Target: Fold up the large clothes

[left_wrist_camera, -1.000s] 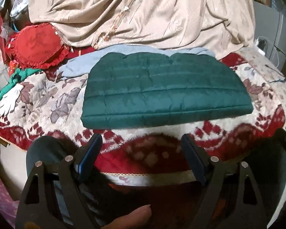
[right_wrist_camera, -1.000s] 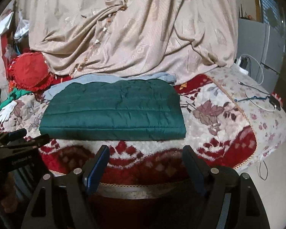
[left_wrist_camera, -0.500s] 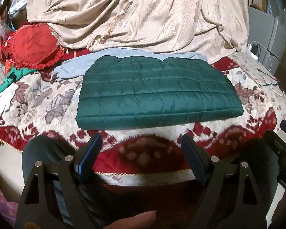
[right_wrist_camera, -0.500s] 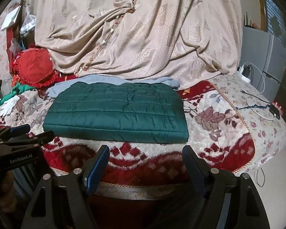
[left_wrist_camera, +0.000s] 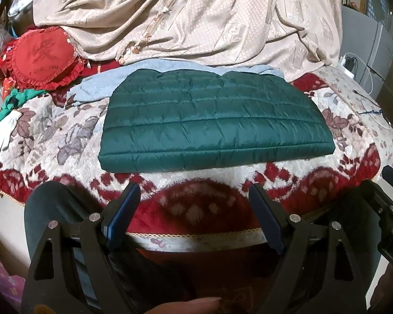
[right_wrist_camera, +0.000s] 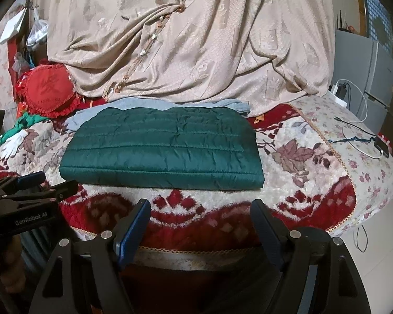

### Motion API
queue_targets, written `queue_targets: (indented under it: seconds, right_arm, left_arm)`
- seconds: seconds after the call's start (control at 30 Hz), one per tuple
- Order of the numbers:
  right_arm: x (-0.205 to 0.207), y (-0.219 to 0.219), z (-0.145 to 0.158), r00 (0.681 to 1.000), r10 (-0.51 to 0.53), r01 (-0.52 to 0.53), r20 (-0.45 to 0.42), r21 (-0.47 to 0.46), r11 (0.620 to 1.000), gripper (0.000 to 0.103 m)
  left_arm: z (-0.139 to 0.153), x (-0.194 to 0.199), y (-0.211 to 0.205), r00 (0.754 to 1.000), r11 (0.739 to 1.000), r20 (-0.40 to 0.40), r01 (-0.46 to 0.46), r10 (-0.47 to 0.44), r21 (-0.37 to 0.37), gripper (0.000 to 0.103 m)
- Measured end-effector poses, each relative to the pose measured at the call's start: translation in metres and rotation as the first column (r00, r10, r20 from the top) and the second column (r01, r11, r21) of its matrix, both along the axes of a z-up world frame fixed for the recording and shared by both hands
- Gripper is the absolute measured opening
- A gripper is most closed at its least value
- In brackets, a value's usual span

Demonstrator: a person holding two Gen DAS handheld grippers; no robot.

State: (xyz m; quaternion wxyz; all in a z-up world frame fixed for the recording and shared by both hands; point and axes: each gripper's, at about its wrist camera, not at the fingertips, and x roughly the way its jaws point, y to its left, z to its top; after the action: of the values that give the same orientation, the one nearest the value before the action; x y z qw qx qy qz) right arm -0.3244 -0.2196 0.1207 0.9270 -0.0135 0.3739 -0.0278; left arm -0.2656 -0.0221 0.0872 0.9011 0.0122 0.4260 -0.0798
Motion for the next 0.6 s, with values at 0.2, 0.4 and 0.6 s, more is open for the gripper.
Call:
queue_targets:
  seconds: [0.2, 0.4, 0.6]
  right_arm:
    - [0.0012, 0.0004, -0.001, 1.0, -0.004, 0.004, -0.007, 0.002, 1.0, 0.076]
    - [0.0024, 0.0008, -0.0021, 1.0, -0.002, 0.002, -0.012, 0.002, 1.0, 0.076]
    - [0.0029, 0.0009, -0.0052, 1.0, -0.007, 0.007, -0.017, 0.008, 1.0, 0.076]
  left_arm:
    - [-0.0023, -0.0004, -0.0003, 1.0, 1.0, -0.006, 0.008, -0.008, -0.01, 0.085]
    - [-0.0034, -0.0005, -0.001, 1.0, 1.0, -0.01, 0.021, -0.021, -0.016, 0.085]
    - [-0.004, -0.0016, 0.001, 1.0, 1.0, -0.005, 0.024, -0.024, -0.016, 0.085]
